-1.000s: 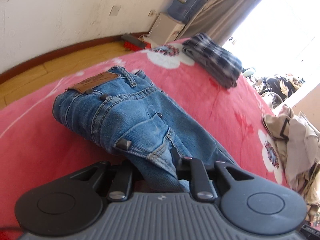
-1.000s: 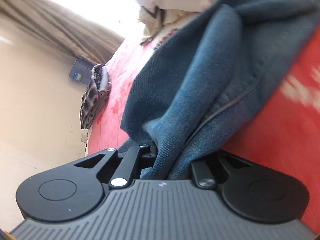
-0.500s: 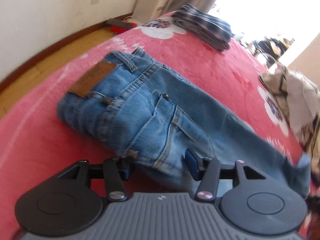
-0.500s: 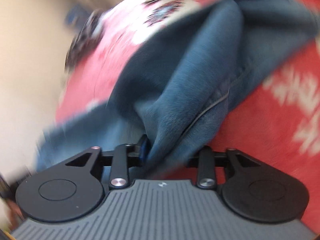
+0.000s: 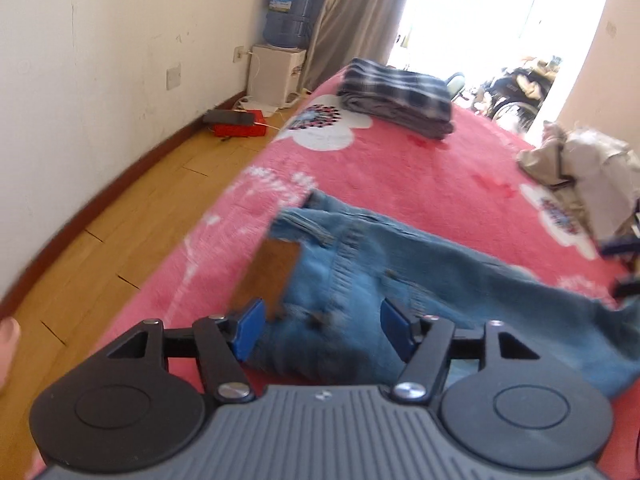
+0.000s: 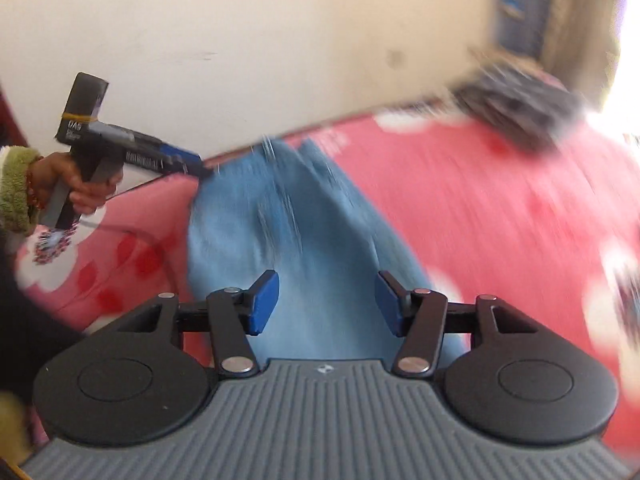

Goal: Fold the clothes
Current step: 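Open both grippers and release the folded jeans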

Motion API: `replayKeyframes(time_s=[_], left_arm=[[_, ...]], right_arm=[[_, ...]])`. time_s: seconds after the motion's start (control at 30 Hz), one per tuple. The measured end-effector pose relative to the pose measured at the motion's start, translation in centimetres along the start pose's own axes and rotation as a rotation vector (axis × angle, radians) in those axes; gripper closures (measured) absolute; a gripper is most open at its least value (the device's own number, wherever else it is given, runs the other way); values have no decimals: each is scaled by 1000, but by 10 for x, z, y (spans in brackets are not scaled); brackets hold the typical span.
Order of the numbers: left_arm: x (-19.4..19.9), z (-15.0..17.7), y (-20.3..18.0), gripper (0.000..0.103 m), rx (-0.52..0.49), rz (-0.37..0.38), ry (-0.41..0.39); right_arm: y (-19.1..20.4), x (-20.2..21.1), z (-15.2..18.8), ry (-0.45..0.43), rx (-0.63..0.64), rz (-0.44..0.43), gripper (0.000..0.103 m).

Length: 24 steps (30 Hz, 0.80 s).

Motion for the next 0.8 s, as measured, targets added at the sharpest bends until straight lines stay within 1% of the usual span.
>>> replayKeyframes(time_s=[0.07,0.13,0.2,0.27,0.33,0.37,0.4,0.43,0.5,0.6,0.8], left_arm=[[-13,-4,8,37,-19,-13,3],[-24,-6,14,33,-31,-9,9],[-33,-7,18,33,-41,-8,17],[-39,-6,17,33,-50,-1,18],[-44,-5,16,33,-60,4,14],[-44,-4,14,33,-67,4,9],[-44,-4,13,33,-74,1,5],[-44,-4,12,33,-80,-2,0],[-43,-4,10,34,-89,-3,-9],[-43,-6,6,34,-102,-3,-15],[-43,-17,-7,34,-147,-11,-49]], right_arm=[[-2,-51,-22,12,33,-34,50],[-5,-95,-32,40,52,-44,50],[-10,-129,-37,74,65,-39,51],[-16,-158,-38,112,62,-34,53],[-18,-174,-33,152,43,-40,80],[-14,-174,-30,159,59,-37,94],[-11,-172,-27,160,79,-31,98],[-7,-168,-27,142,112,-19,100],[-1,-162,-29,103,168,10,101],[5,-147,-34,53,213,44,101],[-3,-131,-38,23,269,96,101]])
Point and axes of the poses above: each gripper's, at about its wrist camera, not at the fingertips, and x roughly against the way its jaws point, y to its left, z to its underside, the point moved 9 cm from there along -x, roughly the way its jaws point, and after that the axes turned 4 degrees about -y, right-handed, at the moved point
